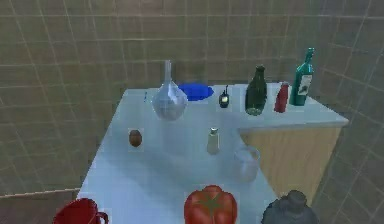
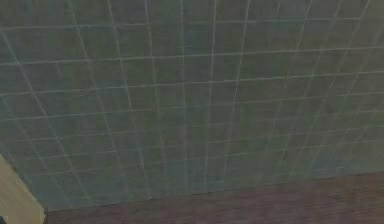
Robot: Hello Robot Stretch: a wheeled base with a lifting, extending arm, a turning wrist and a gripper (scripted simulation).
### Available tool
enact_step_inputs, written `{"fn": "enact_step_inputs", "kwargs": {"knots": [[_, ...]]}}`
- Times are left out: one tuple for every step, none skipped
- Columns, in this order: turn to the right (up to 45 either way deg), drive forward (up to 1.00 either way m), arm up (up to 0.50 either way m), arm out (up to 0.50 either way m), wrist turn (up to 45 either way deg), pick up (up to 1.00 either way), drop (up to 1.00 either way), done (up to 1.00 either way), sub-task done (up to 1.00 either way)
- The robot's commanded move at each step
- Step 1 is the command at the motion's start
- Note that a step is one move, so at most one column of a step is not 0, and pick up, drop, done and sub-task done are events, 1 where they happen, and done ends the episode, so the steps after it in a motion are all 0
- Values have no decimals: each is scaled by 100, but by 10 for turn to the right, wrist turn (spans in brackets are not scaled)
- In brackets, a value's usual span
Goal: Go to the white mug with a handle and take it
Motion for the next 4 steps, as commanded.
{"fn": "enact_step_inputs", "kwargs": {"knots": [[-450, 0, 0, 0, 0, 0, 0, 0, 0], [-240, 0, 0, 0, 0, 0, 0, 0, 0], [0, 0, 50, 0, 0, 0, 0, 0, 0], [0, 0, 38, 0, 0, 0, 0, 0, 0]]}}
